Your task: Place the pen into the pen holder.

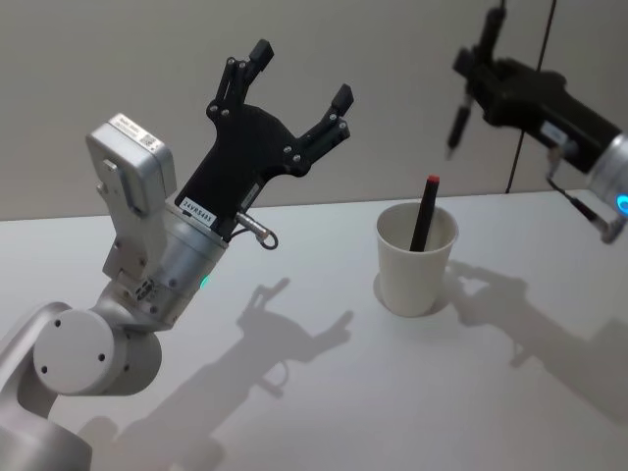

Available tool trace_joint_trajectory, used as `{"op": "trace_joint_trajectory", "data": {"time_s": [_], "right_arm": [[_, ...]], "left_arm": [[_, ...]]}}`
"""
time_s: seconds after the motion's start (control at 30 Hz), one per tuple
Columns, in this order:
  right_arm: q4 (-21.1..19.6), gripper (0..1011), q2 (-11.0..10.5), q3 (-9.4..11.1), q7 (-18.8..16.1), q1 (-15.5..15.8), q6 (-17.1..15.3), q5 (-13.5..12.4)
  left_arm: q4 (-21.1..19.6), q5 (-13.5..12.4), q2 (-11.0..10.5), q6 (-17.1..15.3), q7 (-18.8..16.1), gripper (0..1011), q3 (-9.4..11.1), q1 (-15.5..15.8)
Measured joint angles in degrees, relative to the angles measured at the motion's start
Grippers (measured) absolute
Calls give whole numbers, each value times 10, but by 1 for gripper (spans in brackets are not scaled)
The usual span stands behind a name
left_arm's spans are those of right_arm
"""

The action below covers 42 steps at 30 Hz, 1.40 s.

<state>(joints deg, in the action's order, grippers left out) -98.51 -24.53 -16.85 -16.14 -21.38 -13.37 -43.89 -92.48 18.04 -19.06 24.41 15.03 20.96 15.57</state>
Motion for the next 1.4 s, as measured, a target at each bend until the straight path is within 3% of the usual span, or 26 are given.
{"op": "trace_joint_trajectory", "data": {"time_s": [0.2,0.4,0.9,1.4], "right_arm": [[3,149,-21,-6,13,32,29,58],[11,149,-27,-16,18,52,54,94],[1,149,-11,-30,13,64,94,103],[19,149,6,-41,14,59,95,125]], "left_arm": [[0,0,0,0,0,1001,0,0],[0,0,0,0,0,1001,0,0],[0,0,0,0,0,1001,0,0],[0,0,0,0,0,1001,0,0]]}}
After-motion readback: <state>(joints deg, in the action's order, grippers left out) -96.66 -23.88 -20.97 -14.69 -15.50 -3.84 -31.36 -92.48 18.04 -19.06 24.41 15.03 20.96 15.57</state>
